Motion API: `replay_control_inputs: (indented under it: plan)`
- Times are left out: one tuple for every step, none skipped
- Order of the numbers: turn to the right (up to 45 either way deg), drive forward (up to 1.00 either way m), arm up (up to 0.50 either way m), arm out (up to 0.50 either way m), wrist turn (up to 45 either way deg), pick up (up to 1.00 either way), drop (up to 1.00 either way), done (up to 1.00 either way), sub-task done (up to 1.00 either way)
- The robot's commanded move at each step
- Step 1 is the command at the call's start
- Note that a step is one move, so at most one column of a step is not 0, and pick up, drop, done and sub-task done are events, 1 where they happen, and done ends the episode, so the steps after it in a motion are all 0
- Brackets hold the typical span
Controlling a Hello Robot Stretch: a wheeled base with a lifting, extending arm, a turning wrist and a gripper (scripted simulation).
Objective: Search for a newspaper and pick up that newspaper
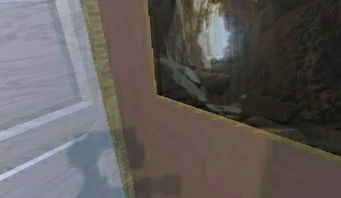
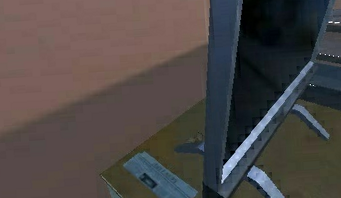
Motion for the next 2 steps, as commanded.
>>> replay_control_inputs:
  plan:
    - [0.0, 0.00, 0.00, 0.12, 0.0, 0.00, 0.00, 0.00, 0.00]
    - [0.0, 0.00, 0.00, 0.00, 45.0, 0.00, 0.00, 0.00, 0.00]
